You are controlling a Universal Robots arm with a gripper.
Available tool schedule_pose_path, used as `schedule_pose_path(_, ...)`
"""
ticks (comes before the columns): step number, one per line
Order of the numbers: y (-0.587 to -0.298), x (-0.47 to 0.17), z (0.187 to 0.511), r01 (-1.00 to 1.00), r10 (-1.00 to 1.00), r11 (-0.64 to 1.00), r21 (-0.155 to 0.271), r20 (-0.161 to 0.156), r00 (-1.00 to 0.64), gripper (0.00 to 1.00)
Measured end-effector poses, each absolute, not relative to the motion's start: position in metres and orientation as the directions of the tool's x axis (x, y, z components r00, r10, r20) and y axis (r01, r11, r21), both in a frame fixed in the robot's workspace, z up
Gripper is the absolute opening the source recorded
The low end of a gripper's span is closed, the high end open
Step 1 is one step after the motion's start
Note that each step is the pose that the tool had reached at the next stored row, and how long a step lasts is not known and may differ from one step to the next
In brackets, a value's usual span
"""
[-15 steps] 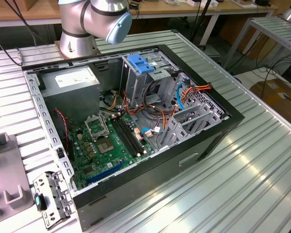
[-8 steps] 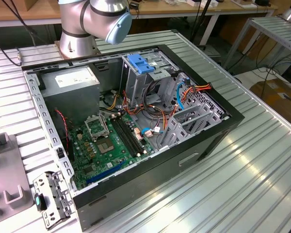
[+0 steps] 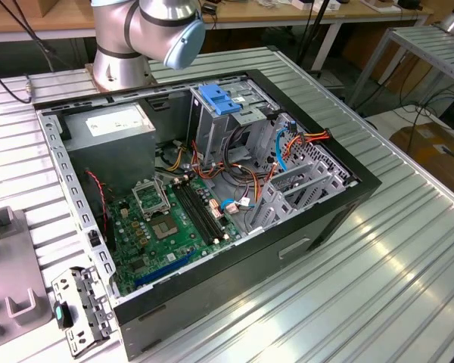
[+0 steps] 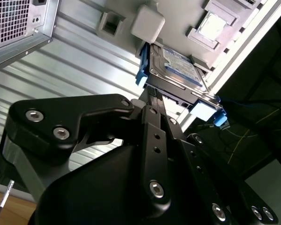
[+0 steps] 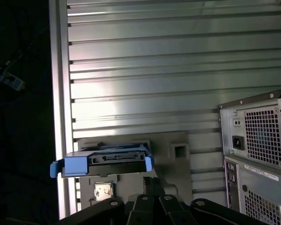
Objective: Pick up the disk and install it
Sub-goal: 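Reach for the disk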
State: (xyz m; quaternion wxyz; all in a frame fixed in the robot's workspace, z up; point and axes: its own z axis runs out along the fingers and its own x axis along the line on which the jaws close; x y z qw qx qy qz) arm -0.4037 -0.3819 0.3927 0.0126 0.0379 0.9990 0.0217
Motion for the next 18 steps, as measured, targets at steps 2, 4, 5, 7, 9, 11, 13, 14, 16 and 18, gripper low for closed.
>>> schedule_pose_path(2, -0.381, -0.408, 0.393, 0.075, 0.076, 0.996, 0.044, -0.023, -0.997, 0.11)
schedule_pose_path(4, -0.379, -0.413, 0.393, 0.075, 0.076, 0.996, 0.044, -0.023, -0.997, 0.11)
schedule_pose_path(5, -0.379, -0.416, 0.393, 0.075, 0.076, 0.996, 0.044, -0.023, -0.997, 0.11)
schedule_pose_path(7, -0.378, -0.426, 0.393, 0.075, 0.076, 0.996, 0.044, -0.023, -0.997, 0.11)
schedule_pose_path(9, -0.378, -0.435, 0.393, 0.075, 0.076, 0.996, 0.044, -0.023, -0.997, 0.11)
schedule_pose_path(11, -0.378, -0.446, 0.392, 0.075, 0.076, 0.996, 0.044, -0.023, -0.997, 0.11)
schedule_pose_path(13, -0.377, -0.461, 0.392, 0.075, 0.076, 0.996, 0.044, -0.023, -0.997, 0.11)
schedule_pose_path(14, -0.376, -0.465, 0.392, 0.075, 0.076, 0.996, 0.044, -0.023, -0.997, 0.11)
schedule_pose_path(16, -0.375, -0.477, 0.392, 0.075, 0.076, 0.996, 0.044, -0.022, -0.997, 0.11)
schedule_pose_path(18, -0.375, -0.485, 0.392, 0.075, 0.076, 0.996, 0.044, -0.021, -0.997, 0.11)
